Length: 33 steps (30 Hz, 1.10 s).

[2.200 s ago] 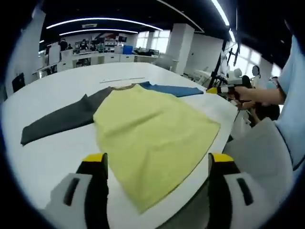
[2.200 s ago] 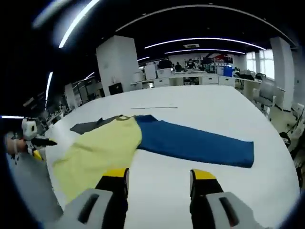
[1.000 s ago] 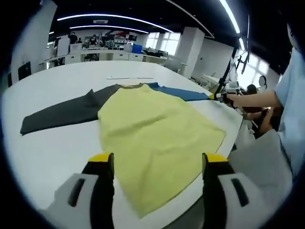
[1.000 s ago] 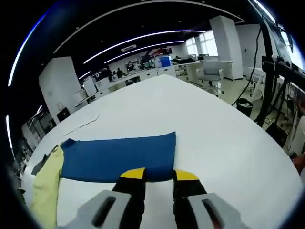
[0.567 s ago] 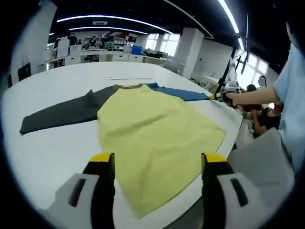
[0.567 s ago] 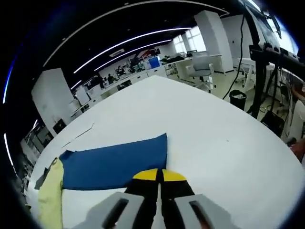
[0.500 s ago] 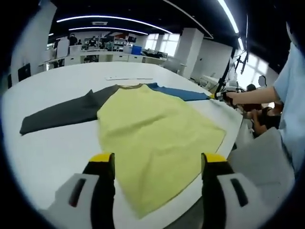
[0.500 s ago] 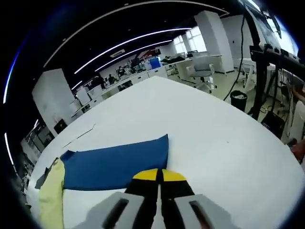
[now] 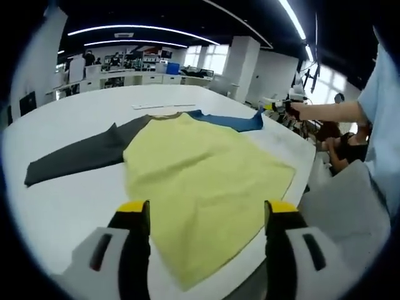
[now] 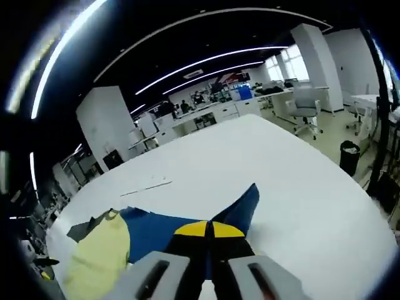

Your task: Fold the garment on the visible template until the final outline fits inside the template.

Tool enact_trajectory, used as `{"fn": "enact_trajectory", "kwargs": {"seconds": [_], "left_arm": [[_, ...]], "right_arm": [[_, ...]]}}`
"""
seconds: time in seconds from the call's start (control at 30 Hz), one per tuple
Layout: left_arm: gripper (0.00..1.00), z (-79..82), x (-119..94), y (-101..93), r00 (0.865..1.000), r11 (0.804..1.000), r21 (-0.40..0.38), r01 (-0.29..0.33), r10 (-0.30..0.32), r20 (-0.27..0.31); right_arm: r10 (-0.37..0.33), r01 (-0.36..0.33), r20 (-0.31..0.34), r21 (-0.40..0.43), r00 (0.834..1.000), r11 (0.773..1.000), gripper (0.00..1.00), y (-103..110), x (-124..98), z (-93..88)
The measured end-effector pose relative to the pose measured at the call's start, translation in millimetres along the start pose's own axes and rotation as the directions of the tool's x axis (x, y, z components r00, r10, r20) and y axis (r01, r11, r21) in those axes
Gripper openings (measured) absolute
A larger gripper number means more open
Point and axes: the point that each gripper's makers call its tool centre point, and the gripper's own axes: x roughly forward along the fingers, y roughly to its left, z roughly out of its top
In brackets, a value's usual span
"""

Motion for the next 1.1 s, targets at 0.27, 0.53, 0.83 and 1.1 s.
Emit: {"fn": "enact_trajectory", "kwargs": {"seconds": [0.27, 0.53, 0.83, 1.1], "left_arm": [[0.74, 1.8, -2.3, 0.1, 1.000, 1.000, 0.025, -0.001, 0.000, 0.017], [0.78, 1.4, -3.5, 5.6, 1.000, 1.000, 0.027, -0.013, 0.013, 0.020], [0.87, -7.2, -6.6, 19.3, 0.997, 0.997, 0.037, -0.071, 0.072, -0.016], [0.99, -10.1, -8.0, 29.5, 0.993, 0.993, 0.012, -0.114, 0.114, -0.022]], "right_arm": [[0.194, -0.198, -0.057, -0.081, 0.979, 0.977, 0.00, 85.7, 43.5, 6.7], [0.311, -0.325, -0.126, -0.123, 0.942, 0.938, 0.00, 156.0, 70.3, -7.6], [0.398, -0.422, -0.166, -0.143, 0.902, 0.895, 0.00, 218.1, 91.4, -15.1], [0.460, -0.490, -0.189, -0.165, 0.868, 0.856, 0.00, 260.3, 100.4, -12.4]]}}
